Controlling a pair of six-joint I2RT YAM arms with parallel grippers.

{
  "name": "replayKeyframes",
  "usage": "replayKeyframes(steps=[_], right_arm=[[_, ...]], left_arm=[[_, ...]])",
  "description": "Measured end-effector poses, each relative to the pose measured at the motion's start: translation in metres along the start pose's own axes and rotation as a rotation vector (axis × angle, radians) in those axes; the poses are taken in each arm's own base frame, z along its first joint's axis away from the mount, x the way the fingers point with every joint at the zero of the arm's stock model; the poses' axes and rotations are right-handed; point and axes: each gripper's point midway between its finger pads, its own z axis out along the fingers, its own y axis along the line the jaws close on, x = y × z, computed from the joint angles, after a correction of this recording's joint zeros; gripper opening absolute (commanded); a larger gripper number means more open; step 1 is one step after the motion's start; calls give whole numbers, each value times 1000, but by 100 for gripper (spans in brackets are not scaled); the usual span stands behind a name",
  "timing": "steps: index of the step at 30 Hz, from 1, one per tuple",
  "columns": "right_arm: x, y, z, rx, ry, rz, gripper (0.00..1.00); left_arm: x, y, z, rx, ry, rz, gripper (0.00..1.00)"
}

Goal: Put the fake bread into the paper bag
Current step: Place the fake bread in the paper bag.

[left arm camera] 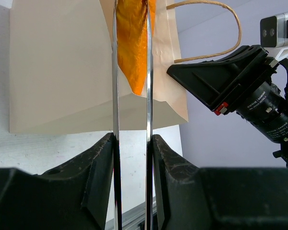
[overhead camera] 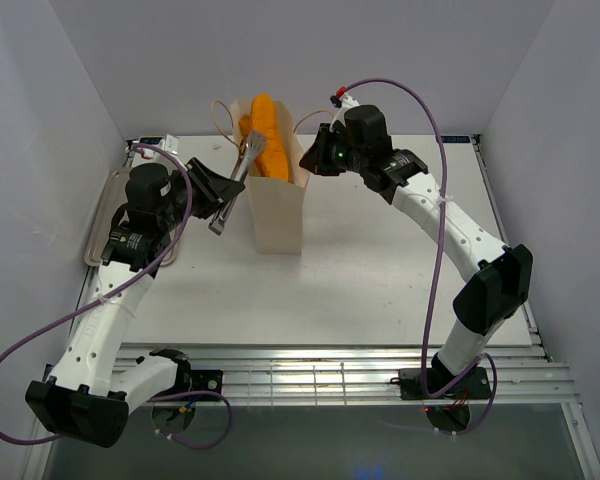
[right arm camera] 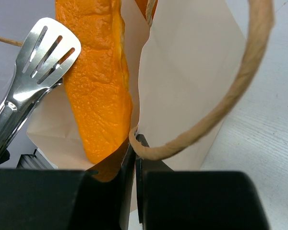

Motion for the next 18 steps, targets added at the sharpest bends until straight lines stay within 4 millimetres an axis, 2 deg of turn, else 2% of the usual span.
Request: replayKeyframes(steps=[8, 18], right_arm=[[0, -1, 0, 6, -3, -3, 8], [-1, -2, 0, 13, -6, -3, 8]], left_arm=[[-1, -4, -6, 6, -5, -10, 46], [-3, -9, -8, 16, -9, -15, 42]])
